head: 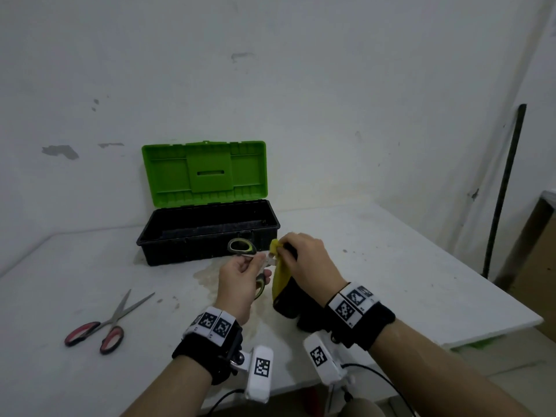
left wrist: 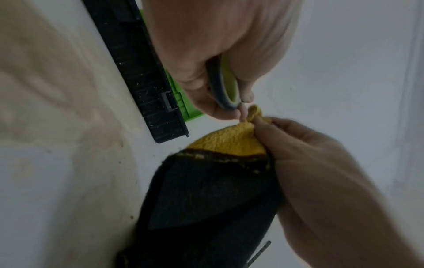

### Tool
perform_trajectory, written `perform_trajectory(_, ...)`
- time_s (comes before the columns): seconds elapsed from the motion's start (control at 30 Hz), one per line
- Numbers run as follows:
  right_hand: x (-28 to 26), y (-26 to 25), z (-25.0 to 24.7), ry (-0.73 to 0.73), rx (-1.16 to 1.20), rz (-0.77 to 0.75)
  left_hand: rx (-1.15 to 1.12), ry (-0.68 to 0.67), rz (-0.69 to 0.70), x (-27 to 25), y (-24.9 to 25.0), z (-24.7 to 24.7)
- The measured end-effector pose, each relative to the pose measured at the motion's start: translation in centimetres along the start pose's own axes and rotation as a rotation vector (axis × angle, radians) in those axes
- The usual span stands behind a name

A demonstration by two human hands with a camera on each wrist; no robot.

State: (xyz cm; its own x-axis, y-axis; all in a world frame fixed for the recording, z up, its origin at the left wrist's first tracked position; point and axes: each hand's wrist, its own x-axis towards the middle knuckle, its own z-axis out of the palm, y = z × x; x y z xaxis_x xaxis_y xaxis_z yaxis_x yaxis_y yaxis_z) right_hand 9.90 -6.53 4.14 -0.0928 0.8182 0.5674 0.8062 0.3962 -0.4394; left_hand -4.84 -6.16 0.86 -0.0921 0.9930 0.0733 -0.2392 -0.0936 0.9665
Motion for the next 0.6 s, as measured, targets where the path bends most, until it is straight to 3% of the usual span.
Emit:
perform_trajectory(0.13, 1.5, 1.6, -1.4, 0.101, -0.010, 0.144, -0.014, 0.019, -0.017, 0.0, -0.1, -0.3)
perform_trajectory(0.3, 0.4, -0.6, -0.6, -0.012, 0.003, -0.003, 0.010, 0.005, -0.015, 0.1, 0.0, -0.2)
perform_trajectory(0.4, 0.3, -0.9, 0.1, -0.054, -0.017, -0.010, 0.037, -0.037, 0.007, -0.1, 0.0, 0.1)
perform_trajectory(0.6, 2.0, 1.7, -1.3, 0.051, -0.016, 0.167, 0.045, 0.002, 0.013, -0.2, -0.1, -0.5)
